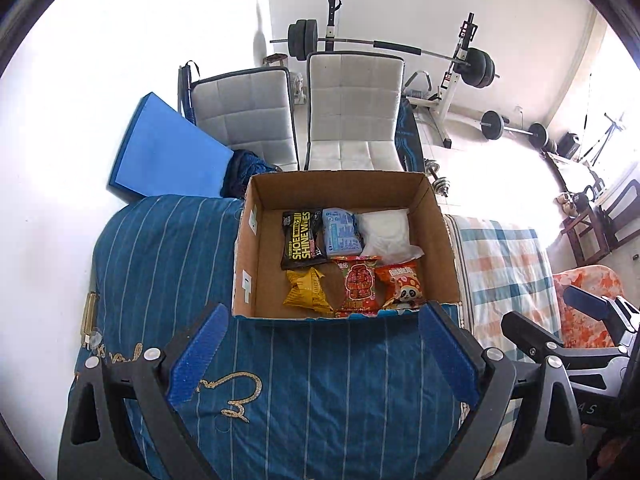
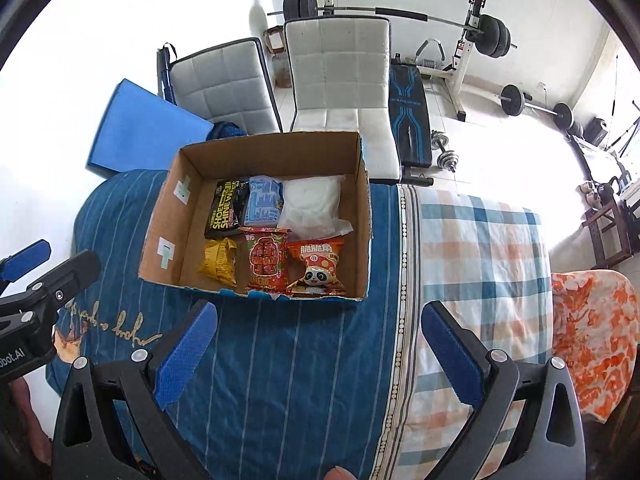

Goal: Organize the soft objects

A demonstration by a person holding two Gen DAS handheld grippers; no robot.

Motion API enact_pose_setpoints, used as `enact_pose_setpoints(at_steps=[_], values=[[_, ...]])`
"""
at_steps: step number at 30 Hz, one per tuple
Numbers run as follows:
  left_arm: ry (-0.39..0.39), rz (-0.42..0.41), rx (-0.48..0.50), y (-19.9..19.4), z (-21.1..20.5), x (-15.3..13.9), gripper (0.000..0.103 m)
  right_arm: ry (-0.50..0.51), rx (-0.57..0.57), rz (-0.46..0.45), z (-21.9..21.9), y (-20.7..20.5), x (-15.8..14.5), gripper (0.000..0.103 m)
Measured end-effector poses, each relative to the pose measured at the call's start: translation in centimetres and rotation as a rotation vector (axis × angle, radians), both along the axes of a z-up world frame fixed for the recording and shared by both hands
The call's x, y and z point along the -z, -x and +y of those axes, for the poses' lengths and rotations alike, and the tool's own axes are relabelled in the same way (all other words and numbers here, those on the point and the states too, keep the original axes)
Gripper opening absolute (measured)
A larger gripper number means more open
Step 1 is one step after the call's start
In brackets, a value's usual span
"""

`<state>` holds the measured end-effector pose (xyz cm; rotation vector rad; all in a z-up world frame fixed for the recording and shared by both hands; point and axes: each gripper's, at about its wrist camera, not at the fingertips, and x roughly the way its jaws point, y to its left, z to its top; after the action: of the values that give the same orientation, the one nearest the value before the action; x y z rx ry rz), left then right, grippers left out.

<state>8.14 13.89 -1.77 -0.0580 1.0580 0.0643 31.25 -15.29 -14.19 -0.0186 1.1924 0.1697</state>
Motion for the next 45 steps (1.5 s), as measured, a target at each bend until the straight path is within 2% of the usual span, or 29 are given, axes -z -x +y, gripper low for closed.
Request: enact_pose_setpoints(at_steps=[5, 10, 16, 25, 32, 45], values=[[0.003, -0.034, 0.017, 3.4, -1.1, -3.2, 0.098, -0.046, -0.003, -0.054, -1.2, 4.0, -4.5, 0.103], [0.038, -0.053, 0.016, 6.4, -1.5, -5.6, 0.098, -0.074, -0.006, -0.097, -2.2, 7.9, -8.4, 0.103], [0.031, -0.081, 0.01, 9.6, -1.9, -7.7, 0.098, -0.101, -0.019, -0.118, -3.0, 12.0, -11.3, 0.103], [0.074, -0.076, -0.009, 12.5, -1.7, -8.8, 0.098, -0.109, -0.008, -0.113, -4.2, 15.0, -13.3, 0.103], [0.061, -0.09, -0.012, 13.1, -1.8, -9.4, 0.098, -0.072, -0.006, -0.172, -4.3, 16.0, -15.4, 0.103], [0.027, -0.153, -0.037, 13.5, -1.2, -11.1, 0.098, -0.046, 0.011, -0.204, -3.8, 15.5, -16.0, 0.103]])
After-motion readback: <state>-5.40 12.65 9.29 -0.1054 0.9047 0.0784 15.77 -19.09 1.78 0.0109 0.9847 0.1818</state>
